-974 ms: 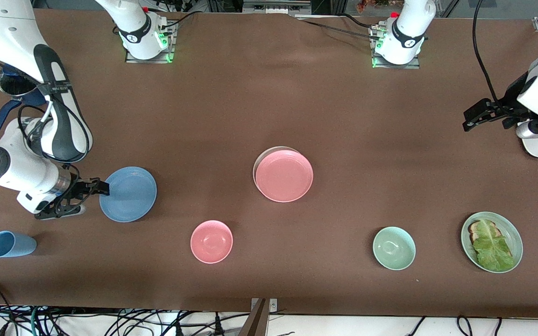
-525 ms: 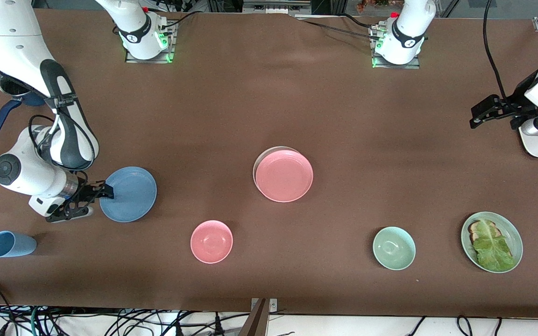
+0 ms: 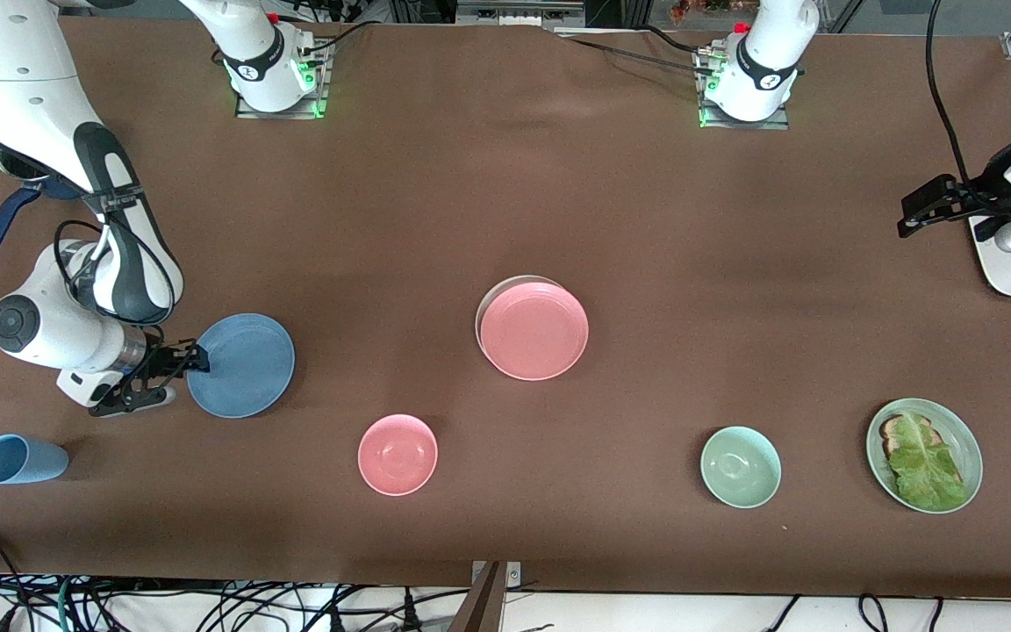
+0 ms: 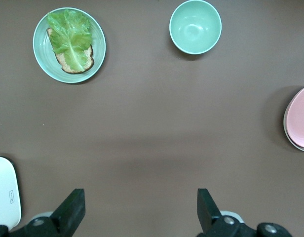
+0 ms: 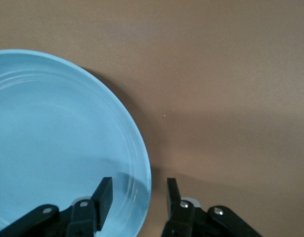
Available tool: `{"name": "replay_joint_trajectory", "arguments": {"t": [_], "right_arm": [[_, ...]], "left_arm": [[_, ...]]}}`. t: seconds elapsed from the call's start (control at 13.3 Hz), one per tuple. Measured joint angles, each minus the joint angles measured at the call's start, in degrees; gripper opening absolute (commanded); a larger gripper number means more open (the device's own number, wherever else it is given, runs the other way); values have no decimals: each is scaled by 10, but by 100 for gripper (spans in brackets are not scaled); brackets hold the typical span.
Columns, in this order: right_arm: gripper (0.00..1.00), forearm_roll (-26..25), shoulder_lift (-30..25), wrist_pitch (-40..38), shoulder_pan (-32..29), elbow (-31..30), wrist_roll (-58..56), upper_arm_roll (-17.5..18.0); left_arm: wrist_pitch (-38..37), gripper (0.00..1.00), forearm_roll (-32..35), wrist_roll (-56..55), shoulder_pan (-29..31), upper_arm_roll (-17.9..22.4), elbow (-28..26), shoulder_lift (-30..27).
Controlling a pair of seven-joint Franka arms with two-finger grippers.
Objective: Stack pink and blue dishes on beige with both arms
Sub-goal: 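Close the right gripper on the blue plate rim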
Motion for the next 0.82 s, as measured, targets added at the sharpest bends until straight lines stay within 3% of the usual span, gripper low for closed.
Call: {"name": "replay_joint_trajectory", "arguments": {"t": [0.22, 0.45, 0.82], "right_arm": [[21, 1, 2, 0, 0, -1, -2, 0], [0, 1, 3, 0, 0, -1, -5, 0], [0, 9, -1, -3, -1, 0, -8, 1]], "left_arm": [[-1, 100, 0, 0, 0, 0, 1, 0], [-1, 100, 0, 1, 0, 0, 4, 0], [-5, 100, 0, 2, 0, -1, 20, 0]]}}
